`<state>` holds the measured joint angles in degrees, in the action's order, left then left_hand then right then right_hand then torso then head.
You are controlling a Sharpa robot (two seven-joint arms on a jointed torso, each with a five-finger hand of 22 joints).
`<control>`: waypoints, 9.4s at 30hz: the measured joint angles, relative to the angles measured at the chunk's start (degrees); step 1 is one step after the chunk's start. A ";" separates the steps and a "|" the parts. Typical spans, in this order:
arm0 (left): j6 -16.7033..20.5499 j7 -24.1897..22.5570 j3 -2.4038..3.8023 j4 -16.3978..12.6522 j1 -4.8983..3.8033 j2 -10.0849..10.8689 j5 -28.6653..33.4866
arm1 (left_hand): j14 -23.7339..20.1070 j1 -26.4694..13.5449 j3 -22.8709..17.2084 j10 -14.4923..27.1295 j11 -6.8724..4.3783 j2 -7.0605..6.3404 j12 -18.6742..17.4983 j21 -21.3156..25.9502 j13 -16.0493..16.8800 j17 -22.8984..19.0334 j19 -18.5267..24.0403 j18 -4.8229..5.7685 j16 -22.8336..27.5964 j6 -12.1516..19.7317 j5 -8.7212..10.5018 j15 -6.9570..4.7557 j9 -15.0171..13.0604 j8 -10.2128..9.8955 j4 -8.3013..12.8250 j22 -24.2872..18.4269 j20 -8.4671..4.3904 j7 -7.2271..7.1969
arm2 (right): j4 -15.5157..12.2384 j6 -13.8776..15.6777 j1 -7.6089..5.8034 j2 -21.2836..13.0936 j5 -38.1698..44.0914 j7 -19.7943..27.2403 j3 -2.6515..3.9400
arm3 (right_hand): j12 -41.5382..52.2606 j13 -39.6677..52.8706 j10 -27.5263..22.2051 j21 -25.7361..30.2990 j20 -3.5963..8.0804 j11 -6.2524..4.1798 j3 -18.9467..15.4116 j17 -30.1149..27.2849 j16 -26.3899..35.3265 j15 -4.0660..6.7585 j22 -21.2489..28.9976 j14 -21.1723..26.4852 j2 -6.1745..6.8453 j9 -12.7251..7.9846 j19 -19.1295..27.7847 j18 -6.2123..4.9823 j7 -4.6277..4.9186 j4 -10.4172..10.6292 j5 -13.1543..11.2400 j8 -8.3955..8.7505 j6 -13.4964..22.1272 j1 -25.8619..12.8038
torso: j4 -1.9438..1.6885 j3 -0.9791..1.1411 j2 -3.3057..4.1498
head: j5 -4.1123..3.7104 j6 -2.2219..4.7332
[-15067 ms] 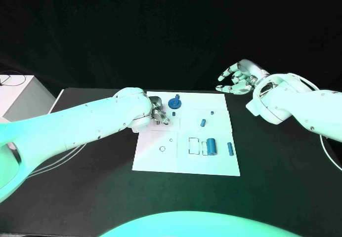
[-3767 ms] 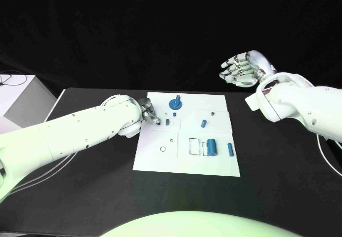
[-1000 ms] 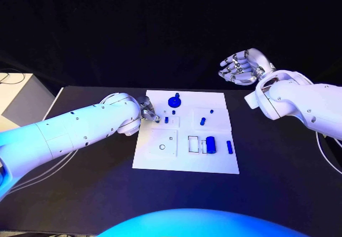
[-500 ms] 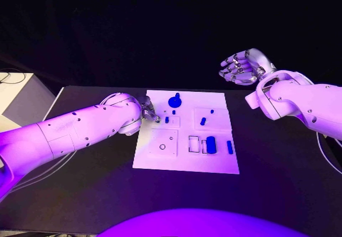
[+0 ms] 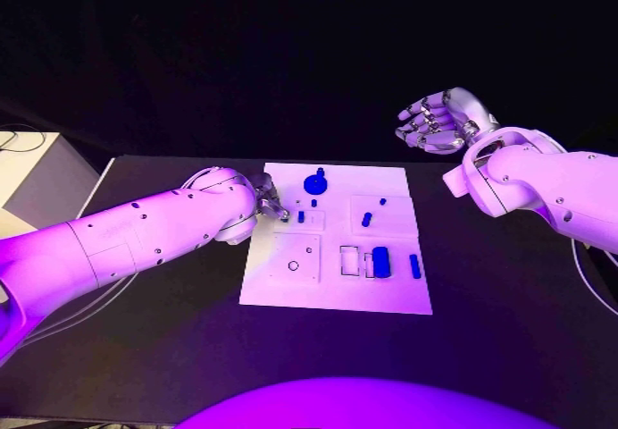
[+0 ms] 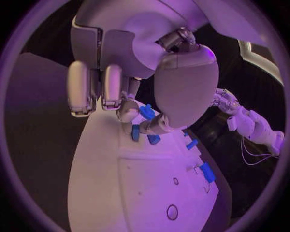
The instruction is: Assemble the parts on the task board
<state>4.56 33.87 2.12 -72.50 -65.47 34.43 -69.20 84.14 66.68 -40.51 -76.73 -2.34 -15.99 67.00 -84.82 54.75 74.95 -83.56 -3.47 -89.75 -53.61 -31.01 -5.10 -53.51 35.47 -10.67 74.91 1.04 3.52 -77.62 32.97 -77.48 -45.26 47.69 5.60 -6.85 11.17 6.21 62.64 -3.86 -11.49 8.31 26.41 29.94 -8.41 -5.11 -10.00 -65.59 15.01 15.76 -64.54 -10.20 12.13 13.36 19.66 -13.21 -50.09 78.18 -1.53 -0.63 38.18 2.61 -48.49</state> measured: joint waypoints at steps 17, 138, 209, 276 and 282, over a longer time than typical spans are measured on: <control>-0.12 0.25 -0.08 0.68 0.06 -0.46 2.06 | -0.21 -3.61 0.44 -0.52 -0.51 -0.56 0.00 0.00 0.37 -0.01 -0.20 0.00 0.00 -0.80 0.52 -0.63 -2.04 0.33 0.44 0.00 -0.20 -1.46 | -0.07 -0.05 0.00 -0.09 -0.06 0.00 0.00 | 0.00 -0.31 0.00 0.00 -0.20 0.00 0.00 -0.23 0.32 -0.21 0.42 0.21 0.00 0.00 0.20 0.00 -0.01 0.00 0.53 0.00 0.00 0.00 | -0.01 -0.02 -0.02 | -0.11 -0.08; 3.01 -29.70 1.72 12.04 -0.06 -9.84 -20.22 | -19.84 20.01 15.44 32.67 8.90 -0.48 -30.90 23.96 -41.78 -25.58 26.31 -6.38 17.30 7.20 17.03 7.77 28.66 -15.99 -0.57 -28.48 7.26 4.47 | -0.16 -0.39 0.28 -0.16 -0.53 0.23 0.01 | -0.45 -1.90 -0.61 0.00 -0.81 0.61 0.08 -1.28 1.87 -1.03 2.63 1.02 0.00 -0.15 1.64 0.00 0.15 -1.03 1.09 0.66 0.36 0.01 | 0.01 -0.05 0.07 | -2.09 2.50; -0.91 -29.29 0.31 17.83 -0.08 -12.96 -18.96 | -15.39 19.93 7.99 23.19 8.26 0.26 -36.85 18.16 -46.93 -24.06 22.42 -6.34 10.76 0.17 17.02 7.23 30.81 -18.42 1.20 -21.50 6.85 4.95 | -1.21 -0.40 0.20 -0.08 -0.57 0.29 0.03 | -0.45 -2.02 -0.81 0.00 -1.01 0.81 0.08 -1.38 2.09 -1.02 2.84 1.02 0.00 -0.14 1.83 -0.01 0.14 -1.02 1.09 0.65 0.36 0.01 | -0.10 -0.02 -0.11 | -3.25 1.00; 0.29 -29.49 2.73 12.51 0.08 -6.00 -12.42 | -9.72 18.65 4.70 15.98 7.14 2.39 -42.96 13.52 -47.80 -19.08 17.31 -4.45 8.14 -4.13 17.04 6.03 30.14 -19.20 4.84 -15.14 5.43 4.77 | -1.11 -0.64 0.19 -0.48 -0.58 0.25 0.03 | -0.45 -2.29 -0.81 0.00 -1.01 0.81 0.24 -1.63 2.32 -1.02 3.40 1.02 0.00 -0.14 1.83 -0.01 0.13 -1.19 1.09 0.65 0.35 0.01 | -0.24 -0.04 -0.17 | -2.93 1.26; -0.24 -29.17 2.71 12.66 0.09 -6.09 -12.56 | -9.72 18.65 4.70 15.58 7.15 2.39 -43.26 13.31 -47.80 -19.19 17.32 -4.45 8.14 -4.12 17.04 6.03 30.13 -19.20 4.84 -15.04 5.43 4.77 | -1.13 -0.66 0.19 -0.48 -0.59 0.25 0.03 | -0.45 -2.29 -0.81 0.00 -1.01 0.81 0.24 -1.63 2.32 -1.02 3.40 1.02 0.00 -0.14 1.83 -0.01 0.13 -1.19 1.09 0.65 0.35 0.01 | -0.23 -0.02 -0.19 | -2.94 1.20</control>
<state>4.32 4.70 4.83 -59.84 -65.38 28.34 -81.76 74.42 85.33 -35.81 -61.15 4.81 -13.59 23.74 -71.51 6.95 55.75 -66.24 -7.92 -81.61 -57.74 -13.97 0.93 -23.38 16.27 -5.83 59.87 6.46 8.28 -78.75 32.31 -77.29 -45.74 47.10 5.86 -6.83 10.73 3.93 61.83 -3.86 -12.51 9.13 26.65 28.31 -6.09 -6.13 -6.61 -64.57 15.01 15.62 -62.71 -10.20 12.26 12.17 20.75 -12.55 -49.73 78.19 -1.76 -0.65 37.99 -0.32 -47.30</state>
